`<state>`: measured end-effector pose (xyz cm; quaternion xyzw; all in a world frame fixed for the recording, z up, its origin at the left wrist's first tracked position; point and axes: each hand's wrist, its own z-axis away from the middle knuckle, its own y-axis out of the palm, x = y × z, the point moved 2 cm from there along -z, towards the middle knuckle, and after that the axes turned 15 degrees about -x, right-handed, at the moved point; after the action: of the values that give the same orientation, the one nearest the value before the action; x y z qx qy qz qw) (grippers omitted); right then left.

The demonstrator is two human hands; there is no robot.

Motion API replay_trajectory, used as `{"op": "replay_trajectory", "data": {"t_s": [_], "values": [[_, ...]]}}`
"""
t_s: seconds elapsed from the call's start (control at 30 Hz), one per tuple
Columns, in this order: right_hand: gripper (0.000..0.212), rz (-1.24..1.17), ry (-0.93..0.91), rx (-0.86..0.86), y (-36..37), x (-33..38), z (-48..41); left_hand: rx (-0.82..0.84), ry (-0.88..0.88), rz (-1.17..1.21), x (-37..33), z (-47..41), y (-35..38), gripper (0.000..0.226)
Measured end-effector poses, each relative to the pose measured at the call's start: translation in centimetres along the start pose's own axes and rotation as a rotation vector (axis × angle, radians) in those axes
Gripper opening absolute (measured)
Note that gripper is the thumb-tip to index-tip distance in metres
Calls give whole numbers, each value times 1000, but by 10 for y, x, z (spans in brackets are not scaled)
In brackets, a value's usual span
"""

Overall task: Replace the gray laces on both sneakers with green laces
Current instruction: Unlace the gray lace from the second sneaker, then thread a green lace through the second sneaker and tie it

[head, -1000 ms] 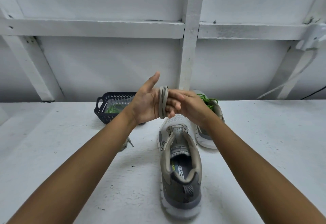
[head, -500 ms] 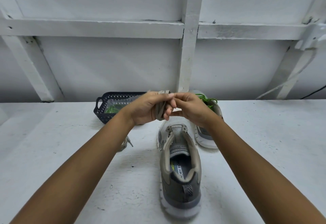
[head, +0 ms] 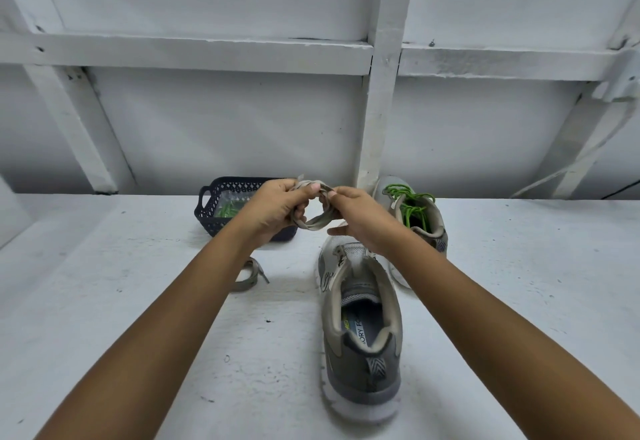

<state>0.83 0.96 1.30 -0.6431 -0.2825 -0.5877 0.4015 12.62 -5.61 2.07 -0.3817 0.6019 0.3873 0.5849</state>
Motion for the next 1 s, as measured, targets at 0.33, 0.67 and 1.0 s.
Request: {"op": "replay_trajectory", "data": {"t_s": [0.33,0.67,1.0], "values": [[9,481,113,174,55,7,2,-277,146,-407,41,22,-62,25],[28,797,242,334,103,-32,4,-377,169,-1188,103,29,-91,36],[14,864,116,327,101,-48,2,-393,338,-1176,118,35,-90,28]]}}
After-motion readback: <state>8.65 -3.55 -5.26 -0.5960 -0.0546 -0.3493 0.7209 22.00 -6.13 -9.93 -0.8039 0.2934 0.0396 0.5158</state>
